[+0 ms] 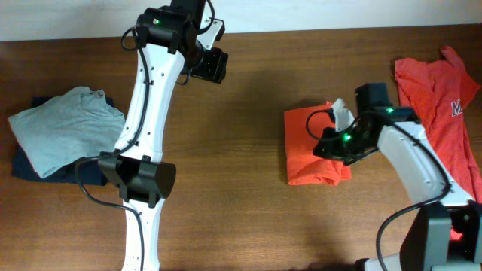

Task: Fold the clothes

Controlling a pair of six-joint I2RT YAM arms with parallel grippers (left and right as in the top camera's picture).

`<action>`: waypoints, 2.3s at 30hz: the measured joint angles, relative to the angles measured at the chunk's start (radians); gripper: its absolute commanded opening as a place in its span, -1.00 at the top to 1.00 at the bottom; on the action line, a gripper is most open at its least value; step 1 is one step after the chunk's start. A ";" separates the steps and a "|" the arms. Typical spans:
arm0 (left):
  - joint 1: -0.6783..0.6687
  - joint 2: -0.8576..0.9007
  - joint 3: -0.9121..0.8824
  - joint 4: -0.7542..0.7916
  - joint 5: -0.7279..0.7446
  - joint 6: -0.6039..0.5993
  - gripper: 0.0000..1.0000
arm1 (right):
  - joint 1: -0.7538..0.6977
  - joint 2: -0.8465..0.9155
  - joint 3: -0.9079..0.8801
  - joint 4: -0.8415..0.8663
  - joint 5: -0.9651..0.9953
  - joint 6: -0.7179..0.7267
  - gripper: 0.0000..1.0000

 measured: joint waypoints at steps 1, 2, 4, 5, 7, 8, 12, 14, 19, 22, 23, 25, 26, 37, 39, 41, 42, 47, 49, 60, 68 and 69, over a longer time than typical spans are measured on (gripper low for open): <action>0.000 0.000 -0.001 0.003 0.000 0.002 -0.44 | 0.011 0.004 -0.019 0.003 0.063 0.024 0.85; 0.000 0.000 -0.006 0.004 0.000 0.003 -0.44 | 0.012 0.010 -0.032 0.008 0.101 0.043 0.85; 0.000 0.000 -0.019 0.005 0.000 0.003 -0.44 | -0.006 0.043 -0.072 0.041 0.237 0.112 0.87; 0.000 0.000 -0.028 0.004 0.000 0.003 -0.44 | -0.034 0.068 -0.091 0.055 0.302 0.156 0.86; 0.000 0.000 -0.035 0.004 0.000 0.003 -0.45 | -0.088 0.097 -0.106 0.080 0.347 0.202 0.86; 0.000 0.000 -0.036 0.004 0.000 0.003 -0.46 | -0.110 0.105 -0.106 0.093 0.351 0.209 0.85; -0.003 0.000 -0.038 0.004 0.003 0.006 -0.47 | -0.152 0.108 -0.106 0.128 0.323 0.203 0.73; -0.008 0.000 -0.038 0.004 0.034 0.029 -0.46 | -0.150 0.108 -0.106 0.128 0.294 0.192 0.65; -0.058 0.000 -0.038 0.005 0.219 0.159 -0.45 | -0.166 0.084 -0.106 0.125 0.116 0.118 0.46; -0.100 0.000 -0.039 0.013 0.302 0.234 -0.28 | -0.209 0.019 -0.100 0.120 0.016 0.121 0.42; -0.118 0.000 -0.039 0.019 0.322 0.264 -0.23 | -0.233 -0.014 -0.096 0.111 -0.009 0.135 0.42; -0.153 0.006 -0.039 0.031 0.350 0.308 -0.08 | -0.274 -0.061 -0.086 0.082 -0.039 0.172 0.44; -0.170 0.014 -0.038 0.037 0.360 0.332 0.04 | -0.294 -0.081 -0.080 0.059 -0.052 0.194 0.54; -0.373 0.344 -0.049 0.154 0.399 0.495 0.38 | -0.326 -0.093 -0.090 -0.048 -0.039 0.257 0.80; -0.391 0.361 -0.049 0.159 0.395 0.505 0.39 | -0.326 -0.089 -0.114 0.000 -0.026 0.258 0.81; -0.393 0.373 -0.049 0.148 0.389 0.511 0.39 | -0.326 -0.082 -0.147 0.077 -0.019 0.257 0.81; -0.391 0.378 -0.049 0.142 0.386 0.511 0.39 | -0.325 -0.080 -0.176 0.137 -0.015 0.257 0.80; -0.370 0.397 -0.049 0.116 0.379 0.514 0.39 | -0.320 -0.074 -0.316 0.364 0.007 0.261 0.81; -0.360 0.399 -0.049 0.108 0.376 0.515 0.38 | -0.320 -0.072 -0.374 0.447 0.056 0.277 0.84; -0.275 0.399 -0.049 0.084 0.394 0.513 0.37 | -0.320 -0.073 -0.233 0.348 0.039 0.229 0.67; -0.262 0.392 -0.049 0.120 0.453 0.502 0.18 | -0.286 -0.080 -0.083 0.419 -0.231 0.173 0.78; -0.266 0.391 -0.049 0.134 0.454 0.501 0.16 | -0.274 -0.071 -0.083 0.440 -0.231 0.171 0.78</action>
